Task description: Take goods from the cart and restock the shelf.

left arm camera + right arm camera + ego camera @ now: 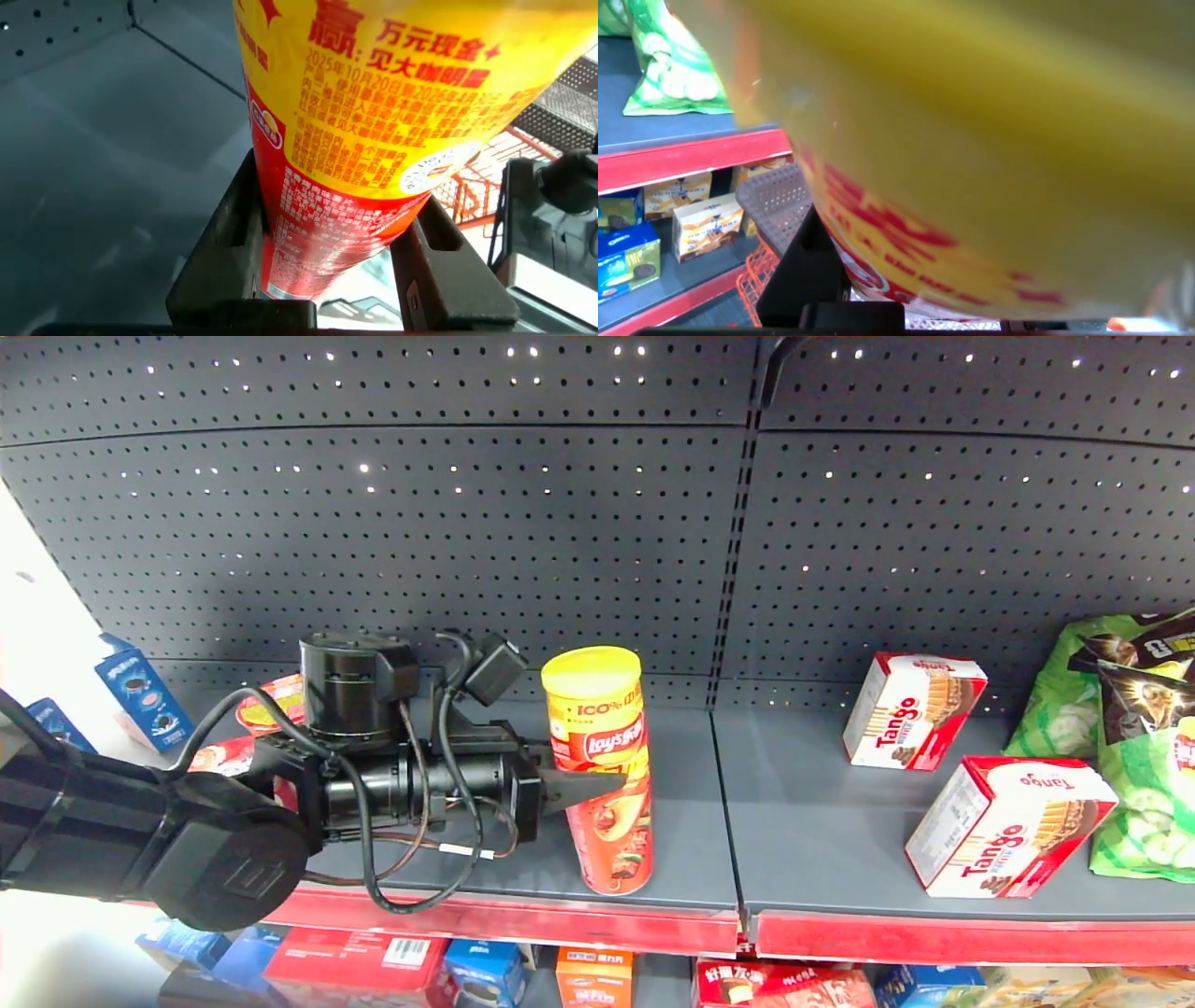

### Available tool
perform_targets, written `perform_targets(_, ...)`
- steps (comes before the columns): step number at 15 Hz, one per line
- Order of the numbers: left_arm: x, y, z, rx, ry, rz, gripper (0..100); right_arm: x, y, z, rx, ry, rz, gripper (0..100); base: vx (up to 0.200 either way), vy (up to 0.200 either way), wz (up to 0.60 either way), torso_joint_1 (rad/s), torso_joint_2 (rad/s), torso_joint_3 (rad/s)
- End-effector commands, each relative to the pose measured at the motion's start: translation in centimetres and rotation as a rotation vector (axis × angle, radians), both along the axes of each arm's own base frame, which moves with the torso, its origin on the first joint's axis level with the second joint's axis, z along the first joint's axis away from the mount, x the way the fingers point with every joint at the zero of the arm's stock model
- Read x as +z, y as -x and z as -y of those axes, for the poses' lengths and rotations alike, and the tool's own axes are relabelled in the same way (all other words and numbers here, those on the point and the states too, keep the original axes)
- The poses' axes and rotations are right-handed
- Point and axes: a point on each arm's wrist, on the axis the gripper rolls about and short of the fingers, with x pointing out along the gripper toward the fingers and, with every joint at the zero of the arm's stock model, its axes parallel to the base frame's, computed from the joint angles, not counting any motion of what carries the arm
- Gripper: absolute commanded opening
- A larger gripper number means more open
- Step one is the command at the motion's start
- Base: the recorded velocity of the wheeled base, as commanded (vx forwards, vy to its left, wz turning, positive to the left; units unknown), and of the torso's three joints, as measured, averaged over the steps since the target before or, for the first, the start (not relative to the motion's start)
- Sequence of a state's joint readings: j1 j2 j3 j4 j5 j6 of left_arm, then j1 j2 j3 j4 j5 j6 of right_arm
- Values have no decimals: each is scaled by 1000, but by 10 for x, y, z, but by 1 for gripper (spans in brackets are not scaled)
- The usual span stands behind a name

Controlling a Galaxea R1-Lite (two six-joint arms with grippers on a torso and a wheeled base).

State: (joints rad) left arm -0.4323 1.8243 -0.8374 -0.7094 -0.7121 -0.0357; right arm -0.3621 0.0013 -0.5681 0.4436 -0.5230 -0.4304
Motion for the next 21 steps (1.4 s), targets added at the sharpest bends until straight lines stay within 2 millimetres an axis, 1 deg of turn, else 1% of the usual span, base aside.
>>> perform_targets(1,-6,-10,4,2,-4,-11,0,0,0,0,1,1,2,0,0,0,0,0,0,0)
perform_targets(6,-17,-22,12,-5,-13,-25,0,0,0,0,3,2,-1,0,0,0,0,0,0,0)
perform_targets(8,-19,-23,12,-5,-15,-29,0,0,0,0,3,3,1,0,0,0,0,0,0,0)
perform_targets(14,-20,-21,10,-7,-27,-18,0,0,0,0,3,10,-10,0,0,0,0,0,0,0)
perform_targets(17,-23,-19,6,2,-35,-29,0,-1,0,0,3,10,-14,0,0,0,0,0,0,0)
perform_targets(21,-16,-16,1,11,-30,-9,0,-1,-1,0,3,8,-15,0,0,0,0,0,0,0)
